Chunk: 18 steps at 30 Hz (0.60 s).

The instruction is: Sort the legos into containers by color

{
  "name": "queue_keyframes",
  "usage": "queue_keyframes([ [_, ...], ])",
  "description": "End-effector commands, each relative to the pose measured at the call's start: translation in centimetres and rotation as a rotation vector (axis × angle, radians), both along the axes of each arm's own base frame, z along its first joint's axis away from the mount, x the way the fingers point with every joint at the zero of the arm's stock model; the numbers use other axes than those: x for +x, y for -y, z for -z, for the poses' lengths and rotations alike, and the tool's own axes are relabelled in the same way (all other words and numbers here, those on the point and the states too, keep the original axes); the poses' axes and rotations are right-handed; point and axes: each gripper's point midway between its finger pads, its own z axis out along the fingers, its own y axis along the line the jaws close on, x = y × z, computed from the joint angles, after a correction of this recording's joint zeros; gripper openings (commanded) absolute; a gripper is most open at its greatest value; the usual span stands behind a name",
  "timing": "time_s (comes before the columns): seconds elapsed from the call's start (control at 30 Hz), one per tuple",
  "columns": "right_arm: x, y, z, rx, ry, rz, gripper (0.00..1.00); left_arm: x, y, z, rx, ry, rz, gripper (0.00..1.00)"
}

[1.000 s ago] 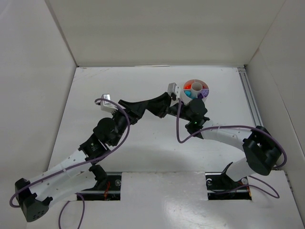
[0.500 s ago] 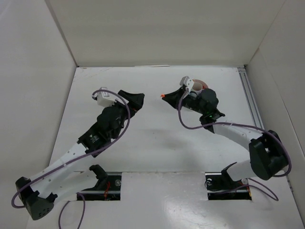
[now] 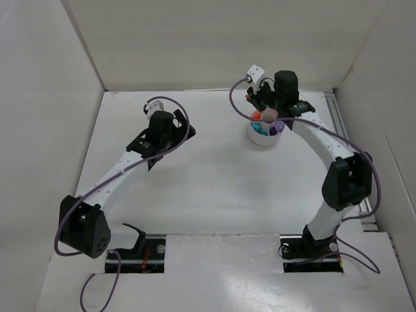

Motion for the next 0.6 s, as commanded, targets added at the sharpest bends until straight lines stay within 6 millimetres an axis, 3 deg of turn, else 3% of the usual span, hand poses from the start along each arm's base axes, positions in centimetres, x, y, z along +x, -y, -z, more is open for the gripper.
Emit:
queue_keyframes([
  [0.0, 1.6, 2.4, 4.9, -0.213, -0.150, 0.056, 0.00, -0.4, -0.9, -1.9, 0.010, 0.062, 0.014, 1.00],
  [0.1, 2.9, 3.2, 6.6, -0.263, -0.188, 0.084, 0.00, -0.2, -2.7, -0.8, 0.013, 0.046, -0.027, 1.00],
  [0.27, 4.0, 4.5, 7.6, -0.292, -0.207, 0.152, 0.00, 0.2, -4.5, 0.1, 0.000, 0.034, -0.063, 1.00],
  [0.33, 4.5, 5.7, 8.6, -0.302, -0.227, 0.179, 0.00, 0.1, -4.8, 0.5, -0.003, 0.023, -0.065, 1.00],
  [0.57, 5.6, 6.6, 9.5, -0.300, -0.229, 0.201, 0.00, 0.0, -4.8, 1.5, 0.006, -0.003, -0.065, 1.00],
])
